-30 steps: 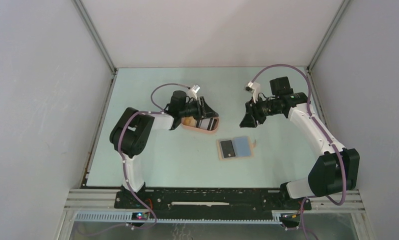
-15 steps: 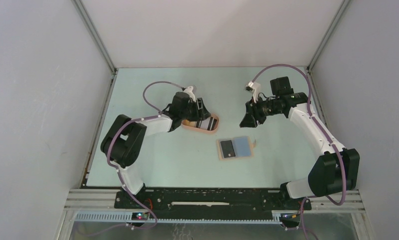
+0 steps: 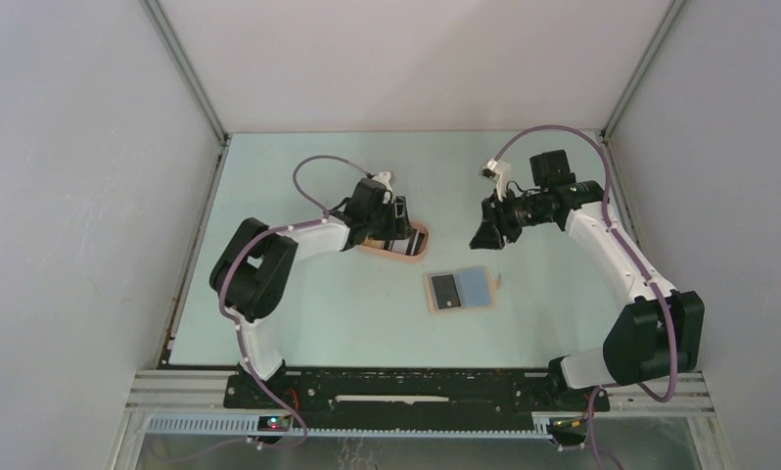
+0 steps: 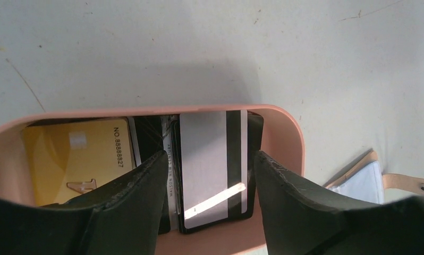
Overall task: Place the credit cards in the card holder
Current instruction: Pick up the credit card from the storage box.
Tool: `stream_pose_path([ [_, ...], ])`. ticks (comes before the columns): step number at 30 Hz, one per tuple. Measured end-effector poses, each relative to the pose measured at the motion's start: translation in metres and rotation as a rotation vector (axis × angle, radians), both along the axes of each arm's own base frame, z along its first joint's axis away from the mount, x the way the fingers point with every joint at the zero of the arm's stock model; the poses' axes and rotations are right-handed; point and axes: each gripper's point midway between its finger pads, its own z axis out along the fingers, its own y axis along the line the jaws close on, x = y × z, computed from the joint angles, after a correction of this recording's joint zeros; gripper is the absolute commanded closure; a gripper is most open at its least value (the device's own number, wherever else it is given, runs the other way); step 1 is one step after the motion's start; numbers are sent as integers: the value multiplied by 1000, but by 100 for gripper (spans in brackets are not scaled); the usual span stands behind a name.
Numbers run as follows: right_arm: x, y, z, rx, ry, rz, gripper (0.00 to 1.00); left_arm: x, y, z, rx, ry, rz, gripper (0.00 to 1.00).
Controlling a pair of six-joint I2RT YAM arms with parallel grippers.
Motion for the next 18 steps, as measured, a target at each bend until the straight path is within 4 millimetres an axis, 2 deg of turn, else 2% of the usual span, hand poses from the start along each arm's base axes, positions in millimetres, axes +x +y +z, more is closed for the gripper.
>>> stream_pose_path([
  [10, 0, 0, 0, 0, 0, 0, 50, 3, -8, -9, 25, 51, -20, 32],
  [18, 0, 0, 0, 1, 0, 0, 50, -1, -18, -8, -3, 70, -70, 38],
])
